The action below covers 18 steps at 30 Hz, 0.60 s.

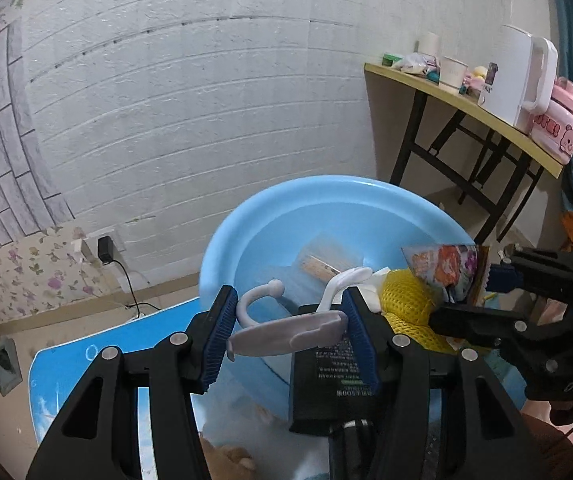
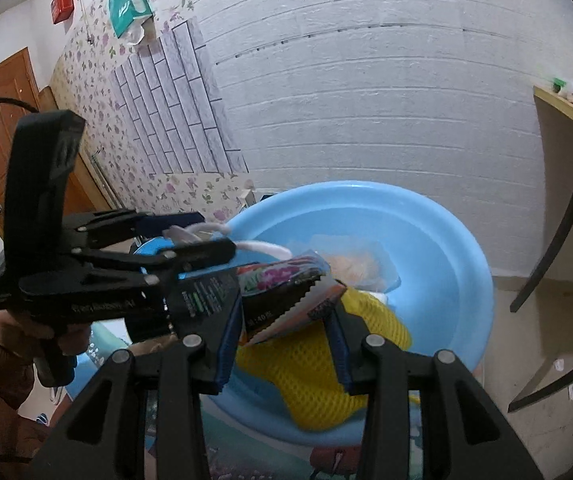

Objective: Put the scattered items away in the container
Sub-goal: 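Carry the hook and the patterned packet over the basin with both grippers, then open both grippers to drop the white hook and patterned packet into the basin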

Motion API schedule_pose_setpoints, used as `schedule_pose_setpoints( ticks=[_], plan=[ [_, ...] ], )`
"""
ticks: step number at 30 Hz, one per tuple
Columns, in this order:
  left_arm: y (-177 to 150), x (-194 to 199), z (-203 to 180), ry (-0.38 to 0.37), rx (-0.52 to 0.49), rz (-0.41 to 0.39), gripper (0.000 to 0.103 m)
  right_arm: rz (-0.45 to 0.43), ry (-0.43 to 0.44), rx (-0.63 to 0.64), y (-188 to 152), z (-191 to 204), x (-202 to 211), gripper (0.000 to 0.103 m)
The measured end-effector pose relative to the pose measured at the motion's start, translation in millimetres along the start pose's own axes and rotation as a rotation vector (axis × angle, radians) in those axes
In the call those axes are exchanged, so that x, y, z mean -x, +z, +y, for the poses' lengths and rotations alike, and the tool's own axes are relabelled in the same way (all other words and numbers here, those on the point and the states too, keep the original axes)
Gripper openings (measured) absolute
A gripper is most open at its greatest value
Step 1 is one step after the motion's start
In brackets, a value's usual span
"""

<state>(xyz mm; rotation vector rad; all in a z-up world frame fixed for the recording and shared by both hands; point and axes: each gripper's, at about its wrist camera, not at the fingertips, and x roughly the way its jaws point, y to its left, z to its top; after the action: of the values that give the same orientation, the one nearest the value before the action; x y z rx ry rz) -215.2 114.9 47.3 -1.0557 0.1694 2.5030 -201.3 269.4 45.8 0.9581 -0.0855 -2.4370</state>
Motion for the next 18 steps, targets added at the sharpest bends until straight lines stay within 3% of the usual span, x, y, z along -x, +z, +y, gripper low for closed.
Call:
schedule_pose_setpoints(
  ticks=[3,6,12,14,16,18],
  plan=[
    [-1,-8,-1,-0.002,-0.009,0.018,0.054,0.011,0.006,0.002,3,-3,-9,0.039],
    [-2,-11,0,-0.002,-0.015,0.03,0.071,0.027,0.0,0.022,6,2,-16,0.039],
    [-5,-8,5,-0.004,0.003,0.023,0.078,0.033,-0.015,0.044,8,10,-20,0.042],
    [-6,-4,9,0.001,0.021,0.015,0.085,0.03,-0.016,0.041,8,9,-19,0.044],
    [-7,2,15,0.015,0.044,0.006,0.097,0.024,-0.02,0.042,7,10,-16,0.05],
    [-10,9,21,0.025,0.068,-0.005,0.101,0.022,-0.037,0.048,6,12,-14,0.052]
  ],
)
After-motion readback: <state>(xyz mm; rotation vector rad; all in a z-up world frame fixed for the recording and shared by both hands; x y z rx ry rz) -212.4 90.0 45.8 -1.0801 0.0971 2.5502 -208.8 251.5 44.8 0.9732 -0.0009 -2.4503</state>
